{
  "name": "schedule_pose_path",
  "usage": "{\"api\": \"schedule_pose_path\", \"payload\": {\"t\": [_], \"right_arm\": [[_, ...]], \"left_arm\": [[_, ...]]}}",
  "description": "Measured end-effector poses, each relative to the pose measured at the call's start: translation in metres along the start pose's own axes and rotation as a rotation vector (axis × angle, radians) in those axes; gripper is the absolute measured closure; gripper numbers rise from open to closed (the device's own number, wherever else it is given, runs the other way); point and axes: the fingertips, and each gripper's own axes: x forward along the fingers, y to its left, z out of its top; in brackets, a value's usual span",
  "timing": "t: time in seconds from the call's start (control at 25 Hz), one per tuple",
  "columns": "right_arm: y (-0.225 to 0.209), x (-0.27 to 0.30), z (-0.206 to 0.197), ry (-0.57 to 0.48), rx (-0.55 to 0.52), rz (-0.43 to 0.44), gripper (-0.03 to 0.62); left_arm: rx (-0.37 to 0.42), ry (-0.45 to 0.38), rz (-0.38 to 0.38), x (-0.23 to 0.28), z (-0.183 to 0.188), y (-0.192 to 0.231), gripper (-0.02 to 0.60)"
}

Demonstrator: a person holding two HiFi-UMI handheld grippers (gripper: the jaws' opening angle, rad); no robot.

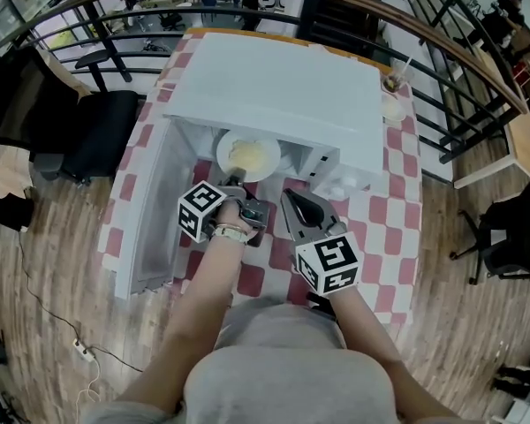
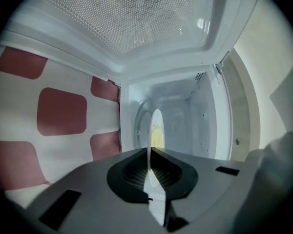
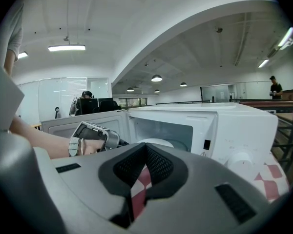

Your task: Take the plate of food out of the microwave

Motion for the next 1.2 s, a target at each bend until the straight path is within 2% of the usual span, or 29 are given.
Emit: {"api": "schedule_pose_path", "payload": {"t": [0.64,1.2], "right_arm": [[0.010,-0.008,0.005,-0.018,0.042,0.008,0.569],[0.025,-0.018,0.021,-0.061,0.044,0.008,0.569]], "left_arm": [[0.028,-0.013,-0.078,-0.042,-0.007,-0.023,0.571],[0.011,0.015,-0.096,-0.083,-0.016,-0.032,0.571]]}}
